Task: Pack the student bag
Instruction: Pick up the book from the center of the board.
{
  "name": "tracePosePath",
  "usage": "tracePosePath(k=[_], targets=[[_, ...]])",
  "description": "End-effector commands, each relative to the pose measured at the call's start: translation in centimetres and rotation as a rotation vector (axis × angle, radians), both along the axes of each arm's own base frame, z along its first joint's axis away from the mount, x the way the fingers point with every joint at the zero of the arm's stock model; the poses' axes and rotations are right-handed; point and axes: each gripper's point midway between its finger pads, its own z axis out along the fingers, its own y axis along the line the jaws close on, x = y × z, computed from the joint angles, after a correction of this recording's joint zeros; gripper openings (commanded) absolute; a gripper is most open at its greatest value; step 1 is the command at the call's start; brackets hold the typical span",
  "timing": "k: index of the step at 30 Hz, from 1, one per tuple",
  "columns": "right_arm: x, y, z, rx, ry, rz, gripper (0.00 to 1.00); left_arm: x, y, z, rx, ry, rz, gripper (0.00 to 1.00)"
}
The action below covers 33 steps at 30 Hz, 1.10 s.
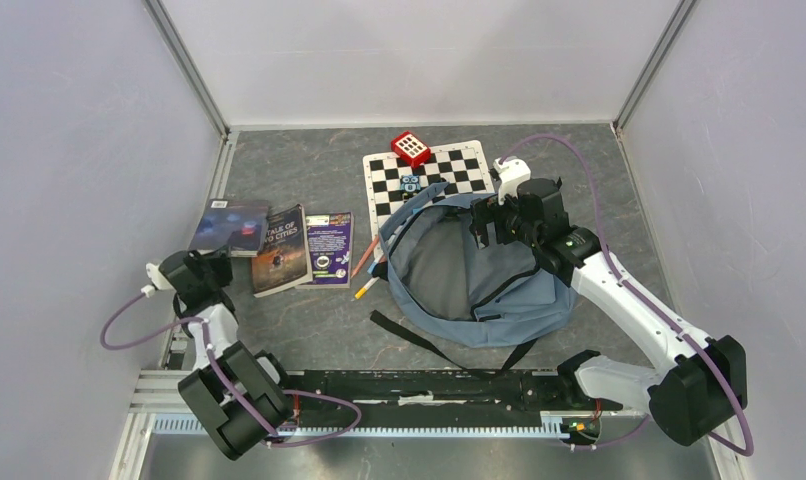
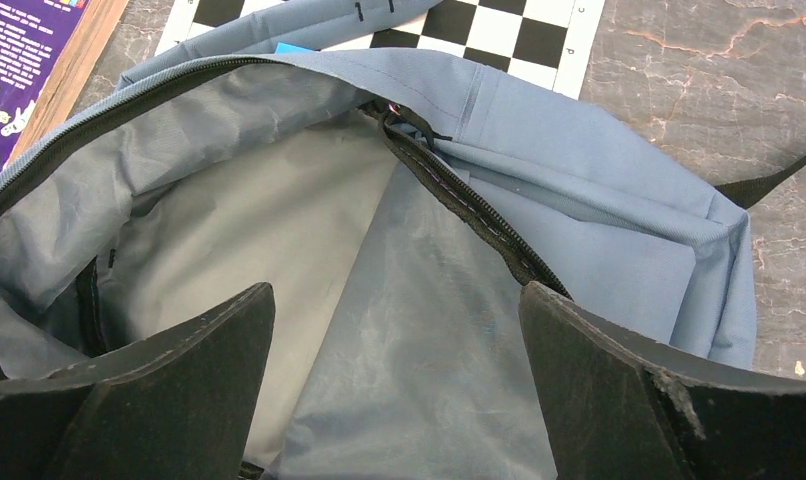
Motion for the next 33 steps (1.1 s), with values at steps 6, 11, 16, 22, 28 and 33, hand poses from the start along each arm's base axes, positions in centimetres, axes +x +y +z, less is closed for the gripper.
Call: tracePosePath(k=[6, 11, 16, 22, 28, 33], targets=[[0.9, 0.4, 2.5, 0.033, -0.074, 0.002, 0.96, 1.9, -0.4, 6.6, 0.265, 0.067, -0.219, 0.02], [0.9, 1.1, 2.9, 0.052, -0.085, 0.03, 0.96, 2.4, -0.8, 9.6, 0.302, 0.066, -0.242, 0.02], [1.1, 1.0, 3.0, 0.023, -0.085, 0.044, 0.96, 2.7, -1.8, 12.1, 0.299, 0.042, -0.27, 0.02], [1.2, 0.7, 3.0, -0.004, -0.088, 0.041, 0.96, 1.8, -3.5, 14.0, 0.315, 0.118, -0.339, 0.02], [1.2, 0.6, 2.6, -0.025, -0.09, 0.052, 0.96, 2.3, -7.5, 14.7, 0.388, 0.222, -0.515, 0.02], [1.2, 0.0, 2.9, -0.054, -0.105, 0.043, 0.96, 2.5, -9.8, 13.6, 0.387, 0.332, -0.644, 0.02]])
